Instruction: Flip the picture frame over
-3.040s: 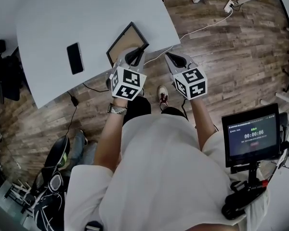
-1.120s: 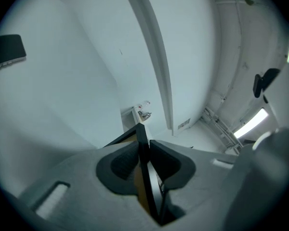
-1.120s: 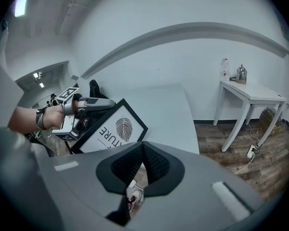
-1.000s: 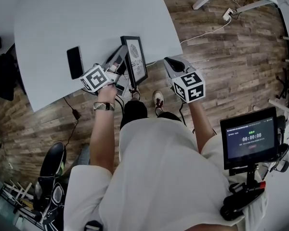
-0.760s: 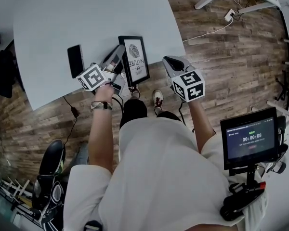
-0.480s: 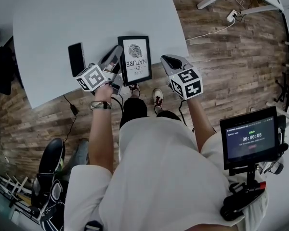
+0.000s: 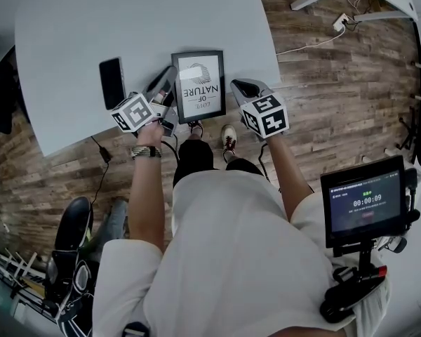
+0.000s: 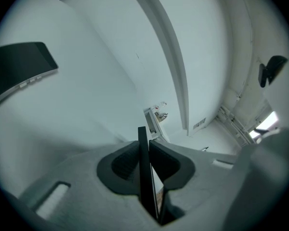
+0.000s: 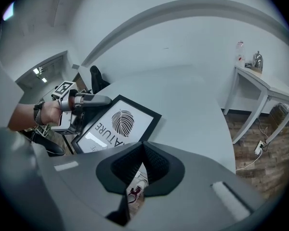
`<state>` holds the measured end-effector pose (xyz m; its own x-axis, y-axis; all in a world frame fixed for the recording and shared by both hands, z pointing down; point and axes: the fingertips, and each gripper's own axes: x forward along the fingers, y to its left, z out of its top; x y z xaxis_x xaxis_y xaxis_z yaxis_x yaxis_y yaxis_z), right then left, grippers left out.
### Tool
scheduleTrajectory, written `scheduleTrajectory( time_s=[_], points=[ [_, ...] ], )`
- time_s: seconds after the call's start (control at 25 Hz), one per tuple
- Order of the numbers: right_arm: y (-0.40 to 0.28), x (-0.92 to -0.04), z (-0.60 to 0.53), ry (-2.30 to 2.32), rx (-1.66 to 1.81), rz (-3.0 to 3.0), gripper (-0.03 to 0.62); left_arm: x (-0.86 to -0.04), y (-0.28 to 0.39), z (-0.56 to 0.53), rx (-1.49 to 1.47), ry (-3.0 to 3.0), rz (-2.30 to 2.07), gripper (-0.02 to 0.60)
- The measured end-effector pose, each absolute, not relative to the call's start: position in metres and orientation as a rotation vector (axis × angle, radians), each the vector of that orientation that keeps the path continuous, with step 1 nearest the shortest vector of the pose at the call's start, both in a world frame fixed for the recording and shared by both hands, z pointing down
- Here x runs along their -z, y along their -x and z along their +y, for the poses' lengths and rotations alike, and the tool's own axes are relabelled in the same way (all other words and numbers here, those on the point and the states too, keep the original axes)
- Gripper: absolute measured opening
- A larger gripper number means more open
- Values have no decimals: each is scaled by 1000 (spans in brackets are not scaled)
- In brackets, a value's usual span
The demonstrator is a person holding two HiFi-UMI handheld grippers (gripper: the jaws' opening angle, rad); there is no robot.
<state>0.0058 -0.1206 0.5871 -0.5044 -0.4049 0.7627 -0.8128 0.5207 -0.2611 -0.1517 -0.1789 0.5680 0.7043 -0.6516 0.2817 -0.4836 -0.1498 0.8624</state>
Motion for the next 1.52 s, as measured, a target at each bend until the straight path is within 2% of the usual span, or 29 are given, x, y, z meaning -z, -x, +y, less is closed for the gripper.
scheduleTrajectory(
  time_s=[1.16,1.52],
  points=[
    [4,-618,-133,-975,-931,-2092,8,-601,159,-169,108,-1695,-907,74],
    [6,-616,-133,-987,-935,-2093,5,-606,159,-168,-30,-1703,-922,75]
  ],
)
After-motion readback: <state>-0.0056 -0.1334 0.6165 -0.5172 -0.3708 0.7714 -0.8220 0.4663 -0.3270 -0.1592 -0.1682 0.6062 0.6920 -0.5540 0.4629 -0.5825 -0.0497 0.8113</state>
